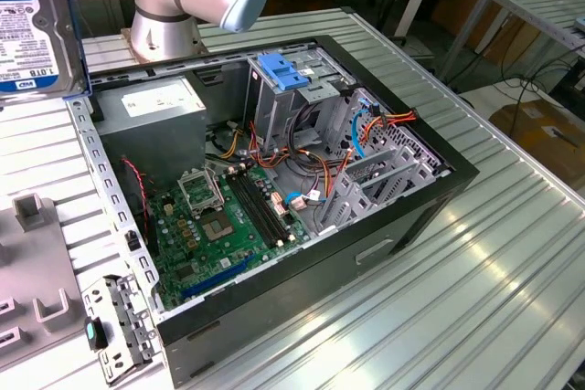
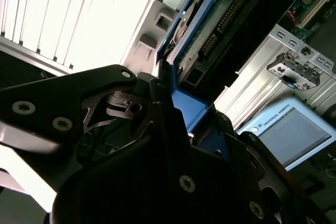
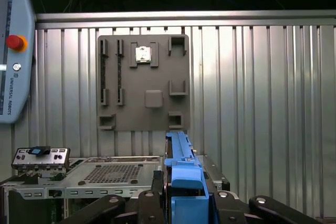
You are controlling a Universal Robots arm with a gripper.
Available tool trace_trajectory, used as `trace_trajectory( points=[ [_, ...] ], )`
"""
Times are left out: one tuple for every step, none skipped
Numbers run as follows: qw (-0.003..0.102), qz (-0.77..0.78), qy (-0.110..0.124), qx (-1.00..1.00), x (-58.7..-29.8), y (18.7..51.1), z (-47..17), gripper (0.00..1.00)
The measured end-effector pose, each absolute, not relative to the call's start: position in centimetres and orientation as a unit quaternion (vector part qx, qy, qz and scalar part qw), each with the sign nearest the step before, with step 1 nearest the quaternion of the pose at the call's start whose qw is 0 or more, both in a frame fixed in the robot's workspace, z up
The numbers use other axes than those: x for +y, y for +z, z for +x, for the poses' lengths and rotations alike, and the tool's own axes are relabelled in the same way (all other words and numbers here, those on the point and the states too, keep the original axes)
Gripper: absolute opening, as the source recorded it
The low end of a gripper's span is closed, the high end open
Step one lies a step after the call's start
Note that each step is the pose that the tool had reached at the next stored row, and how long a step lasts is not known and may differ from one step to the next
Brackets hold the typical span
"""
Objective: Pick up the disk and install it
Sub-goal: 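Pick up the disk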
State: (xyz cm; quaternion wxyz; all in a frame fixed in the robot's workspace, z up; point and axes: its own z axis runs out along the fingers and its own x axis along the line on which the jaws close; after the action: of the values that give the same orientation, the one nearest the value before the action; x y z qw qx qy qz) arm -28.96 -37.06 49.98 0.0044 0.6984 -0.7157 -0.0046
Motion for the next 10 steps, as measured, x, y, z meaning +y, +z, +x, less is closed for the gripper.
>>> trace_trajectory(
  points=[
    [0.005, 0.698, -0.005, -0.716, -37.1, 50.0, -28.7, 0.37],
    [0.005, 0.698, -0.005, -0.716, -37.1, 50.0, -28.6, 0.37],
    [0.005, 0.698, -0.005, -0.716, -37.1, 50.0, -28.4, 0.37],
    [0.005, 0.698, -0.005, -0.716, -37.1, 50.0, -28.2, 0.37],
    [0.005, 0.698, -0.005, -0.716, -37.1, 50.0, -27.8, 0.37],
    [0.005, 0.698, -0.006, -0.716, -37.1, 50.0, -27.5, 0.37],
    [0.006, 0.698, -0.006, -0.716, -37.1, 50.0, -27.3, 0.37],
    [0.006, 0.698, -0.006, -0.716, -37.1, 50.0, -27.1, 0.37],
    [0.006, 0.698, -0.006, -0.717, -37.1, 50.0, -26.8, 0.37],
    [0.006, 0.697, -0.006, -0.717, -37.1, 50.0, -26.6, 0.37]
  ],
)
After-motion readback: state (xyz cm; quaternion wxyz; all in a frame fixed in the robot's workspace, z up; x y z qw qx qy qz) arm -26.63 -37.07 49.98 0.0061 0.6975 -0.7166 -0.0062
